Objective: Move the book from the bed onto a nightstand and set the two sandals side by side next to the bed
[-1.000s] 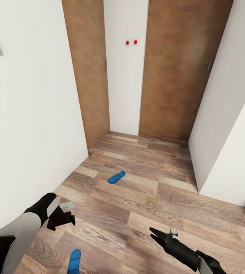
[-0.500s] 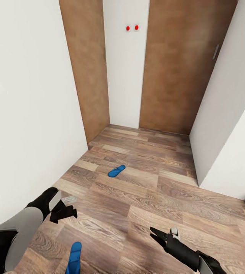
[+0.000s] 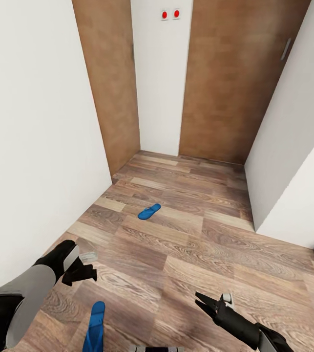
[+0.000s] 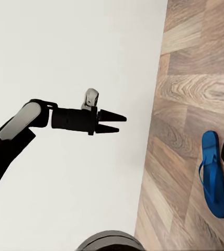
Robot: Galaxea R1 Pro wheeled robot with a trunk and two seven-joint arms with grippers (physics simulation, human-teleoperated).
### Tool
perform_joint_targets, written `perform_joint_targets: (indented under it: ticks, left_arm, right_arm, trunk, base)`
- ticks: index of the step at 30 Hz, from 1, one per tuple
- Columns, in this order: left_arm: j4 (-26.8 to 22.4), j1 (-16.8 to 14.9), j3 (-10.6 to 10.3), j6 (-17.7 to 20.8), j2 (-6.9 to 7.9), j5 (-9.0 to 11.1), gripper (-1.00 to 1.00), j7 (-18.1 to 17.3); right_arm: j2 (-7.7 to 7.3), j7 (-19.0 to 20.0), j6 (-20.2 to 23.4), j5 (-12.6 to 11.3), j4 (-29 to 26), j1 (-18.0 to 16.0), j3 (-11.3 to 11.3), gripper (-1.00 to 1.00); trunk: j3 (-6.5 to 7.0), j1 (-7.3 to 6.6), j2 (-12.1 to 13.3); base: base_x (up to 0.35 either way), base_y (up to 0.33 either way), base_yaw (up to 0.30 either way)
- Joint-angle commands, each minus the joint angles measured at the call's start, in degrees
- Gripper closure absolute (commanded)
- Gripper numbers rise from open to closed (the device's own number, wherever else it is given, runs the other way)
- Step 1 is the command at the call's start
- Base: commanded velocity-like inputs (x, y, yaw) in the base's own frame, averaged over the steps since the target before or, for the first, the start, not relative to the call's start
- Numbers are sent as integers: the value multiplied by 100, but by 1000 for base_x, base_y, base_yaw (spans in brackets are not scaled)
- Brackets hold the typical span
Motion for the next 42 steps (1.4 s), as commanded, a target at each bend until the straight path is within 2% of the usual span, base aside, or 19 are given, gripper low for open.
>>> perform_joint_targets:
  ticks: [1, 7, 20, 26, 31, 34, 35, 38, 42]
  left_arm:
    - [-5, -2, -72, 14, 3, 29, -100, 3]
    - [6, -2, -250, -70, 13, 17, -100, -120]
    - [10, -2, -309, -169, 21, 3, -100, -303]
    - [10, -2, -314, -240, 19, 4, -100, -313]
    - [10, -2, -318, -313, 14, 5, -100, -314]
    - [10, -2, -319, -339, 13, 2, -100, -315]
    - [10, -2, -319, -348, 13, 3, -100, -315]
    - [10, -2, -320, -360, 11, -2, -100, -315]
    - [10, -2, -320, -365, 8, -3, -100, -315]
  right_arm:
    - [-2, 20, 55, -22, 0, -1, -3, -100]
    - [-7, 55, 55, -21, 0, 1, -1, -100]
    - [-35, 175, 55, -34, 0, 2, -5, -100]
    - [-149, 519, 55, -72, -2, 1, -10, -100]
    - [-272, 617, 55, -323, -96, 7, -8, -100]
    - [-324, 639, 75, -522, -309, 8, -7, -100]
    - [-343, 648, 112, -620, -538, 7, -7, -100]
    - [-360, 649, 297, -709, -1012, 9, -6, -100]
    - [-368, 616, 749, -752, -1912, 10, -6, -100]
  trunk:
    - [-27, 1, -4]
    - [-160, 17, -12]
    - [-448, 50, -29]
    - [-581, 66, -37]
    - [-692, 79, -44]
    - [-759, 86, -48]
    - [-781, 89, -49]
    - [-847, 97, -53]
    - [-936, 107, -58]
  base:
    - [0, 0, 0]
    - [0, 0, 0]
    - [0, 0, 0]
    - [0, 0, 0]
    - [0, 0, 0]
    - [0, 0, 0]
    - [0, 0, 0]
    - [0, 0, 0]
    - [0, 0, 0]
